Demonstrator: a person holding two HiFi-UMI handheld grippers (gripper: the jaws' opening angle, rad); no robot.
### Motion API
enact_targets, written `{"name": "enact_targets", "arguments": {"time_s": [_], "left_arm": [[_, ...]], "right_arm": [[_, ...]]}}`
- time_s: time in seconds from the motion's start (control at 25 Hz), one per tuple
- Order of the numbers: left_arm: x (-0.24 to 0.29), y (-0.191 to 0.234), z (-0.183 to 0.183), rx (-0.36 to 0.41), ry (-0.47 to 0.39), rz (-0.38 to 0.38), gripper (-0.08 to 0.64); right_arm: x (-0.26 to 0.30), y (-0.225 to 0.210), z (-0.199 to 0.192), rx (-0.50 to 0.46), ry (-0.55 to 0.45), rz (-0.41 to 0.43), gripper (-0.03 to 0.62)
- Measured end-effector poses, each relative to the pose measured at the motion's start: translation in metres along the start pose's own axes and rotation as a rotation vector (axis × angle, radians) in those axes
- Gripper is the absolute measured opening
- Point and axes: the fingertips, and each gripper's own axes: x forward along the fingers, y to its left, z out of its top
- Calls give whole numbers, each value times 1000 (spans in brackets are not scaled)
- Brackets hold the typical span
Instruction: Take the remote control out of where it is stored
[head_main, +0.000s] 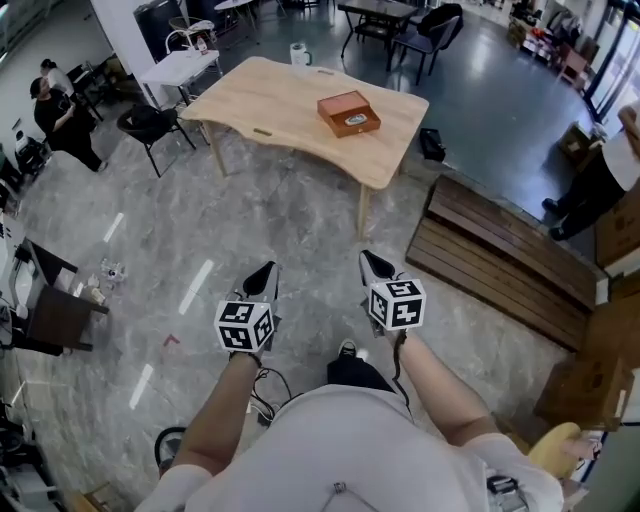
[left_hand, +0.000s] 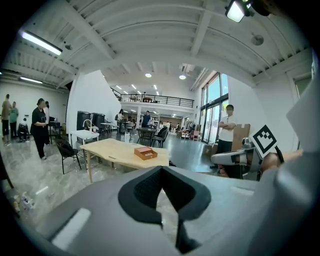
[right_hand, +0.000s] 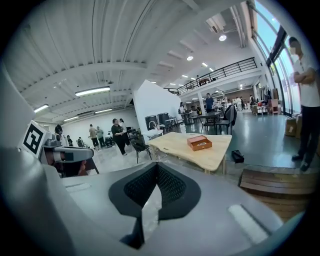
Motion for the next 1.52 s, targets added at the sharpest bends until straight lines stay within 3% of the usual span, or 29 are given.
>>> {"name": "enact_targets", "arguments": {"time_s": [0.28,0.6,1.08,1.52], "left_arm": [[67,13,37,11,-16,74,0],[104,31,53,12,-12,116,0],[207,72,90,4,-28,43,0],[318,172,136,5,3,-50,0]], "right_arm": [[57,-57,41,8,10,45,28],[97,-86,65,24,10,61,28],[173,-136,102,42,24,-3,28],[305,-158,161,83,48,-82,28]]}}
